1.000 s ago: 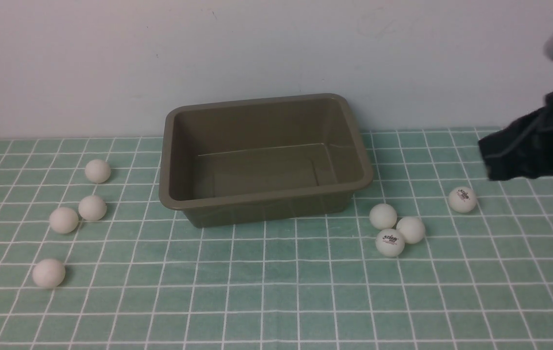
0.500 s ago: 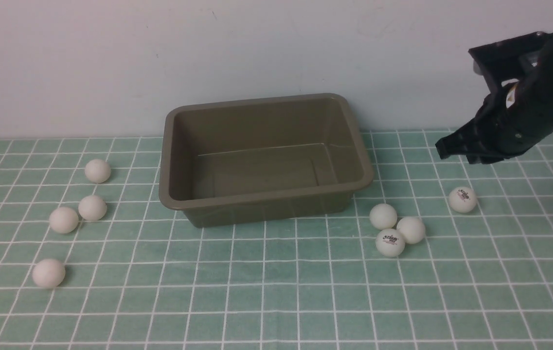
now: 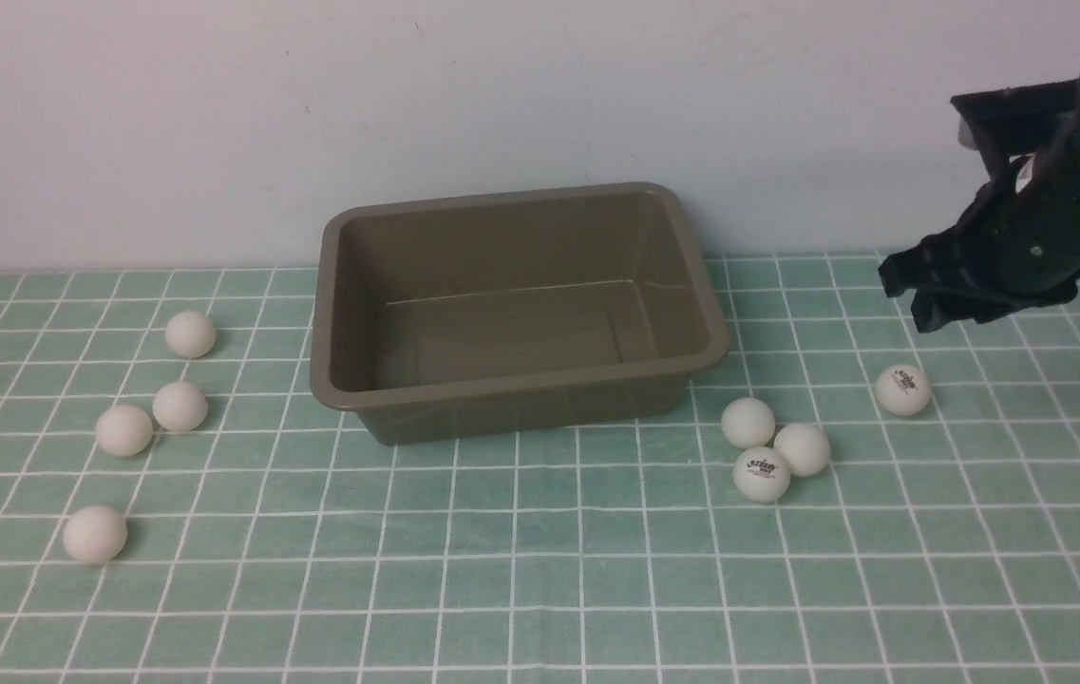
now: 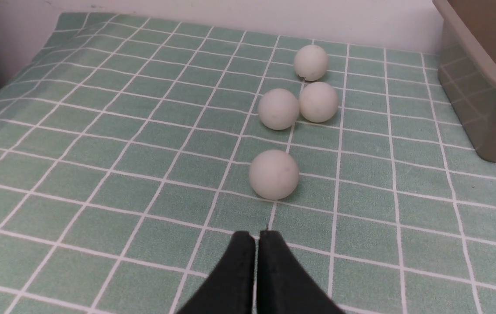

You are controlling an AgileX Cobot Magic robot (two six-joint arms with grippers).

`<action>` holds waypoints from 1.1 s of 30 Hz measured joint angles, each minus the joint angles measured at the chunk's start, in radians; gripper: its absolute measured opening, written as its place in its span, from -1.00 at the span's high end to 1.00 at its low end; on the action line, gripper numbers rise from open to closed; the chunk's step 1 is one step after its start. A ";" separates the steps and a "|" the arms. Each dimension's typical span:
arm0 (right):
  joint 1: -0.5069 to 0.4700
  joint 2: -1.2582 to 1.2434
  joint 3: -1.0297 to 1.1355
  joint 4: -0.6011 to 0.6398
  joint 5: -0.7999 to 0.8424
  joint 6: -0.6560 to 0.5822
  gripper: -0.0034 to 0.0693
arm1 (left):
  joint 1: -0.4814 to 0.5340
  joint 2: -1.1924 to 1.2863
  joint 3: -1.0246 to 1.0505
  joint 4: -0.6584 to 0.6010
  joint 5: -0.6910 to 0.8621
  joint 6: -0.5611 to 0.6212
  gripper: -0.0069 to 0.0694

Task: Put the table tennis balls in the box on the green coffee tablecloth.
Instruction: 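Reach for and grasp a ping pong ball on the table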

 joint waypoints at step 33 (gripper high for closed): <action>-0.030 0.275 -0.247 -0.003 0.212 -0.023 -0.09 | 0.000 0.000 0.000 0.000 0.000 0.000 0.83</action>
